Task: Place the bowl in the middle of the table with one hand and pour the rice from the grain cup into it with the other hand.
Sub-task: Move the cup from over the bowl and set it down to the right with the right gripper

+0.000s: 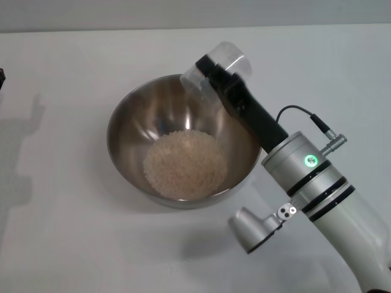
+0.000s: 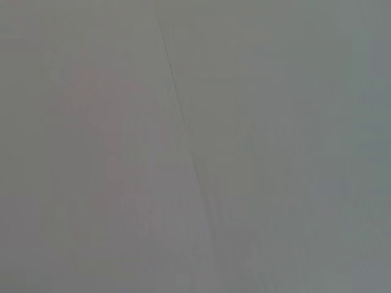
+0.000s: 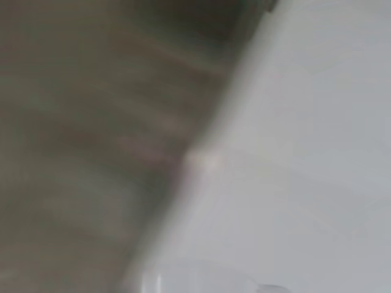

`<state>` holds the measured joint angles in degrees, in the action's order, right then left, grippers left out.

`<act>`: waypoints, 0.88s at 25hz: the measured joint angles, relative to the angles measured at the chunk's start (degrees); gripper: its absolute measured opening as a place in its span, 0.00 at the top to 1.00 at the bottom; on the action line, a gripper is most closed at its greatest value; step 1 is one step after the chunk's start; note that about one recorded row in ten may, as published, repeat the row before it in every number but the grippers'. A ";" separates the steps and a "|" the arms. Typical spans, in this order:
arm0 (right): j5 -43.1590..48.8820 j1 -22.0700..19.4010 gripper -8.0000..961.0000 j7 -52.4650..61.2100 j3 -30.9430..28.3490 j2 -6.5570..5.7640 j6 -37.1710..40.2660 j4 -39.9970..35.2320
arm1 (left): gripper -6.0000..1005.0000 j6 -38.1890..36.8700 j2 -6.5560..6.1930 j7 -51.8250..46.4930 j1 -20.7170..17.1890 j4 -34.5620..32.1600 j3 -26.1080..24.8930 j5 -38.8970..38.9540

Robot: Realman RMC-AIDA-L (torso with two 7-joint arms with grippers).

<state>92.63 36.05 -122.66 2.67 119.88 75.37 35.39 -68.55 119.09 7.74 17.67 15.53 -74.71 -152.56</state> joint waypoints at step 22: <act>0.08 -6.01 0.98 81.79 -11.23 -0.60 15.94 -7.93 | 0.19 0.40 0.00 -0.09 0.20 0.00 0.30 -0.01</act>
<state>92.71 30.04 -40.87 -8.56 119.29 91.30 27.45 -68.14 119.09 7.64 17.87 15.53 -74.41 -152.57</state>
